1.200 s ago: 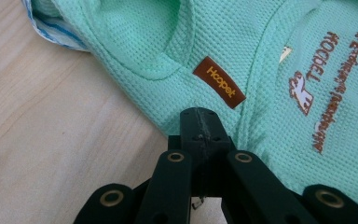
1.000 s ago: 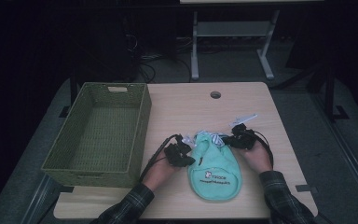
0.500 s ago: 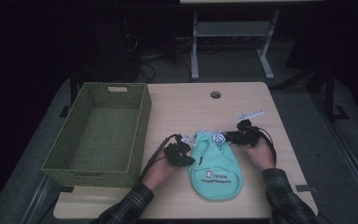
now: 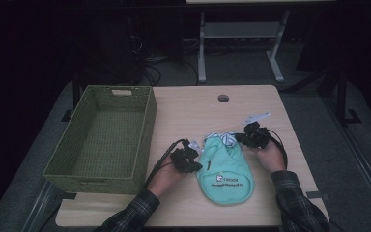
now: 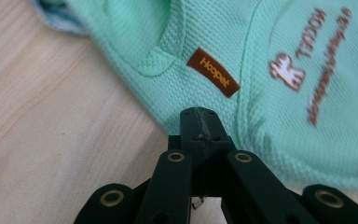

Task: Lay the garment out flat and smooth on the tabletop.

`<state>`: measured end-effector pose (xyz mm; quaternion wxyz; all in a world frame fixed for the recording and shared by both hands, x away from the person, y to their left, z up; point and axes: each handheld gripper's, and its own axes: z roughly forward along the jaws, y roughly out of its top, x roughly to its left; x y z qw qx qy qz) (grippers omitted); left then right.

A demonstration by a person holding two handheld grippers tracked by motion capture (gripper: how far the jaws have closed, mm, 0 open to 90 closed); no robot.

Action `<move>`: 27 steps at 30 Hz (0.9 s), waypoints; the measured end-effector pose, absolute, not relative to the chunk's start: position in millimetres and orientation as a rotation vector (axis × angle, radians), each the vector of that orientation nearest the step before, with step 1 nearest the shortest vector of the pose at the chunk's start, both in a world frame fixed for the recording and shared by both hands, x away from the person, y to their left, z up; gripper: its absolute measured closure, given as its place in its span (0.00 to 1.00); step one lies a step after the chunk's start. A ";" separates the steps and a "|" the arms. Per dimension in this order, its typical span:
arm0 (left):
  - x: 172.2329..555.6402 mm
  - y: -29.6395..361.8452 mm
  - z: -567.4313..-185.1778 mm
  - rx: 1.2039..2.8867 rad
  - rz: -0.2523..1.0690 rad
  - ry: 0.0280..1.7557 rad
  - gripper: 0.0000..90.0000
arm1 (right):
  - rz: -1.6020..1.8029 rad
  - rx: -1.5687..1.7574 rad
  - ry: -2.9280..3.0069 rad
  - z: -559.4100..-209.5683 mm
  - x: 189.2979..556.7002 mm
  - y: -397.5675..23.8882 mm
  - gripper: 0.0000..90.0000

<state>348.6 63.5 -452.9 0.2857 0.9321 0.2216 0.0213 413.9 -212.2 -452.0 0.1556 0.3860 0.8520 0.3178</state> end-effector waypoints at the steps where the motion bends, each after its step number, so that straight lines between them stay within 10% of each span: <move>1: 348.8 63.5 -452.8 2.494 0.058 0.589 1.00 | 0.895 1.111 2.431 -452.1 416.2 -215.3 0.96; 11: 359.4 63.6 -452.9 2.472 0.049 0.618 0.99 | 1.076 1.181 2.434 -462.3 410.8 -222.7 0.87; 27: 390.8 73.9 -426.6 2.362 0.083 0.678 0.65 | 1.188 1.155 2.411 -436.1 405.6 -231.5 0.75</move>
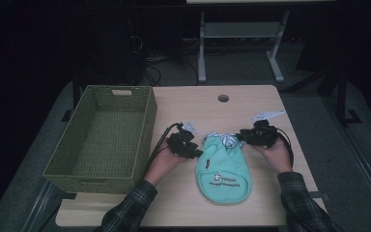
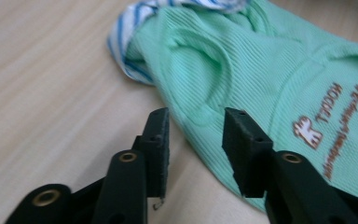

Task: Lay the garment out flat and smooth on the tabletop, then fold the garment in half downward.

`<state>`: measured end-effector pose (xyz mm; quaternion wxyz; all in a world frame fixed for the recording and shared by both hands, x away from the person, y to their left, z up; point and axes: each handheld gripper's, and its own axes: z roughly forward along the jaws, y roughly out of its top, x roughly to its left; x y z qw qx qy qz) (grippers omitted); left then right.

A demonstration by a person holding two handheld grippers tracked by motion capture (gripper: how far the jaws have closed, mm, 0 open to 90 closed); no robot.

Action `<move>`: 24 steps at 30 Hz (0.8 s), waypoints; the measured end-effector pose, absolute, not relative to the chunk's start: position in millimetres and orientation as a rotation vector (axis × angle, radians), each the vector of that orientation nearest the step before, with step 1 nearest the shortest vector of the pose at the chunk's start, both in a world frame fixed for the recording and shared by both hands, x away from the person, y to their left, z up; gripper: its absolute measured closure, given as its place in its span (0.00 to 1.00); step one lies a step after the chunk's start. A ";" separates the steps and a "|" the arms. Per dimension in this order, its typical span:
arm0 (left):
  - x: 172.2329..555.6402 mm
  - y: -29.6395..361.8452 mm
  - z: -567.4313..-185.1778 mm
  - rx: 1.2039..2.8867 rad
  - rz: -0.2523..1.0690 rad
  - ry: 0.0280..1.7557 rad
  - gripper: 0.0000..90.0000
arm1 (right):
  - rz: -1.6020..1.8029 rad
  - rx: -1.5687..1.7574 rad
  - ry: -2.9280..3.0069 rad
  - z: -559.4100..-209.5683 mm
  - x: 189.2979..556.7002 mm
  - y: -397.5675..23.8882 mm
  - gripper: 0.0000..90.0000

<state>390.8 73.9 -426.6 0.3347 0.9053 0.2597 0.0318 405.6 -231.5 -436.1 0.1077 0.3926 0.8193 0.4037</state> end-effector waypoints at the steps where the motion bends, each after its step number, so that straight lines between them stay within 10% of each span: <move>1: 394.6 73.8 -425.2 2.358 0.093 0.681 0.63 | 1.187 1.151 2.412 -436.1 405.9 -231.6 0.74; 24: 458.4 37.1 -429.6 2.320 0.120 0.727 0.53 | 1.180 1.203 2.446 -446.4 418.5 -233.8 0.71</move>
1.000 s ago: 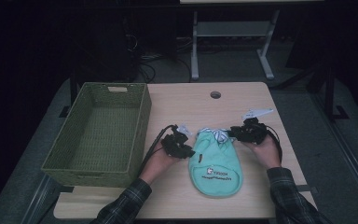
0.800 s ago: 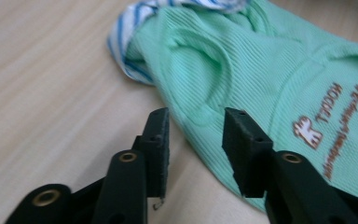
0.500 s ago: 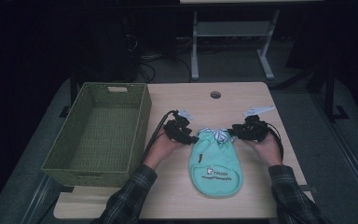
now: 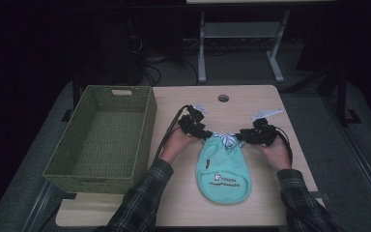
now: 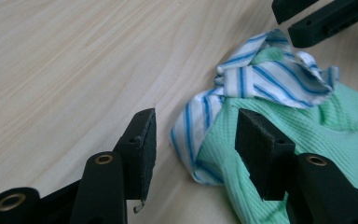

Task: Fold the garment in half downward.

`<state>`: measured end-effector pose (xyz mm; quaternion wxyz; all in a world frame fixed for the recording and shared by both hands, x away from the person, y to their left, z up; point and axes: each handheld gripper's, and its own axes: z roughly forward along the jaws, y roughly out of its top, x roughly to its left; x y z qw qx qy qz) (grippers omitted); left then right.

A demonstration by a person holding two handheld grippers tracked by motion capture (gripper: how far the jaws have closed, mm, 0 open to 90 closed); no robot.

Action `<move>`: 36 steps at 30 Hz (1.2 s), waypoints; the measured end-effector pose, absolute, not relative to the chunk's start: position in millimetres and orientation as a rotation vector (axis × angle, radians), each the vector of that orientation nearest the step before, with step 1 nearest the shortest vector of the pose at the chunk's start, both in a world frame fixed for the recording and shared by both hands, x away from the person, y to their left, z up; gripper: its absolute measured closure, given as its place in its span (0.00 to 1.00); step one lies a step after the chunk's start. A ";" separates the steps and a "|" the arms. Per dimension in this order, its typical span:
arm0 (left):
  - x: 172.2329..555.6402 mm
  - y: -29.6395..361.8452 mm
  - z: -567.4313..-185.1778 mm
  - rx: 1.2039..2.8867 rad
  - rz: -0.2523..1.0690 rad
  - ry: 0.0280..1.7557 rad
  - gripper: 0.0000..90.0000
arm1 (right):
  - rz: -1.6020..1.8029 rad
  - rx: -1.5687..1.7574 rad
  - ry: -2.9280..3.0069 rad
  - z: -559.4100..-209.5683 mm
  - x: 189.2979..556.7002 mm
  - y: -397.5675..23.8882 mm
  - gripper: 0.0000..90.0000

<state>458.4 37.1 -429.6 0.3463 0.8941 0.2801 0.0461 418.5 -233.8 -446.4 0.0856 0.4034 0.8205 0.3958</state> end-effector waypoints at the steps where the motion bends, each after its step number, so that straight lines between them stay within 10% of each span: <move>1: 460.2 36.1 -431.0 2.333 0.126 0.722 0.53 | 1.181 1.206 2.449 -448.0 419.4 -233.8 0.71; 16: 469.7 26.5 -455.7 2.435 0.116 0.732 0.57 | 1.120 1.209 2.502 -469.8 425.5 -227.0 0.77; 27: 465.4 21.9 -453.8 2.468 0.085 0.693 0.90 | 1.088 1.166 2.531 -469.2 424.8 -222.9 0.95; 36: 462.4 30.0 -446.8 2.411 0.116 0.714 0.94 | 1.116 1.177 2.515 -466.8 424.5 -225.3 0.97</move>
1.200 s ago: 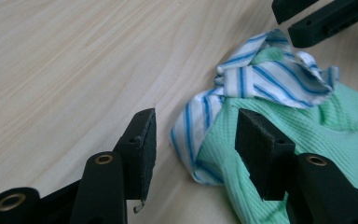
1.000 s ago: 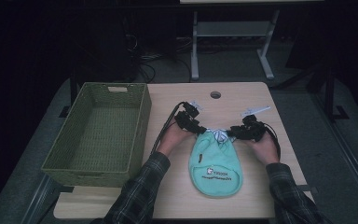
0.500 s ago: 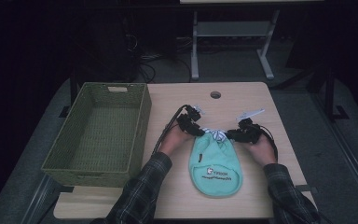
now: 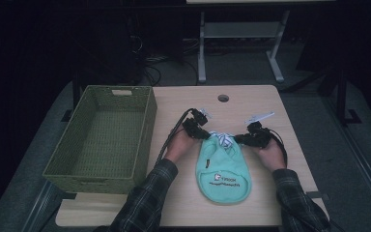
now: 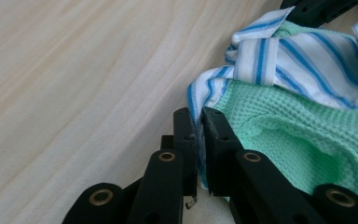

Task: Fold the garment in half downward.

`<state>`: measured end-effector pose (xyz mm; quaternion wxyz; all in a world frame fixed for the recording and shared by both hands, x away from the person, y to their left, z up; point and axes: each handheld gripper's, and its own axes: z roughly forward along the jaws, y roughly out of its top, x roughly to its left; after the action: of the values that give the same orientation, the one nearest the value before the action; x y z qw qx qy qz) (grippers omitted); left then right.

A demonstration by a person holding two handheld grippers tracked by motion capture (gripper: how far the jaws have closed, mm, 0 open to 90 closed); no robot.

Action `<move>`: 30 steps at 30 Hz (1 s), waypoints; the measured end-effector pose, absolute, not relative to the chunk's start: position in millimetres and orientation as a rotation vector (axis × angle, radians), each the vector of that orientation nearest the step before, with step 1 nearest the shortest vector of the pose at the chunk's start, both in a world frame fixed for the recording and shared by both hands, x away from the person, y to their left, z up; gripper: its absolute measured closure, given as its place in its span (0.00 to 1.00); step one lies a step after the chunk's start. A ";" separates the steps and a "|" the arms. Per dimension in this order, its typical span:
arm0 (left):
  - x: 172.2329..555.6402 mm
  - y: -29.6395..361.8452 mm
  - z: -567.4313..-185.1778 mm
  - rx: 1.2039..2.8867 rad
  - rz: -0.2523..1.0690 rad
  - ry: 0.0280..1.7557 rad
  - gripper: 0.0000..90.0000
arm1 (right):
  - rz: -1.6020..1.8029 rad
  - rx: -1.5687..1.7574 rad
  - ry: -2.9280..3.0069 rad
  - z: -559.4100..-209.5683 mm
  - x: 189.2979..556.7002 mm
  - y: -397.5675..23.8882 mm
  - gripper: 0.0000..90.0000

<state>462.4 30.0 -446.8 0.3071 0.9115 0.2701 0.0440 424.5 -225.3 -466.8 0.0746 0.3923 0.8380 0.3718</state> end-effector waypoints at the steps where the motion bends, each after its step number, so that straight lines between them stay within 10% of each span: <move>1: 462.1 31.0 -445.0 2.410 0.124 0.707 0.94 | 1.127 1.183 2.511 -466.0 424.6 -225.9 0.97; 24: 432.9 46.7 -388.4 2.223 0.303 0.612 0.94 | 1.247 1.063 2.408 -411.7 418.0 -230.6 0.96; 30: 430.3 51.7 -385.9 2.192 0.314 0.624 0.94 | 1.295 1.051 2.350 -401.4 411.6 -233.9 0.78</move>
<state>430.3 51.7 -385.9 0.4080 0.8699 0.2475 0.1246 411.6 -233.9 -401.4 0.1296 0.3618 0.8086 0.4455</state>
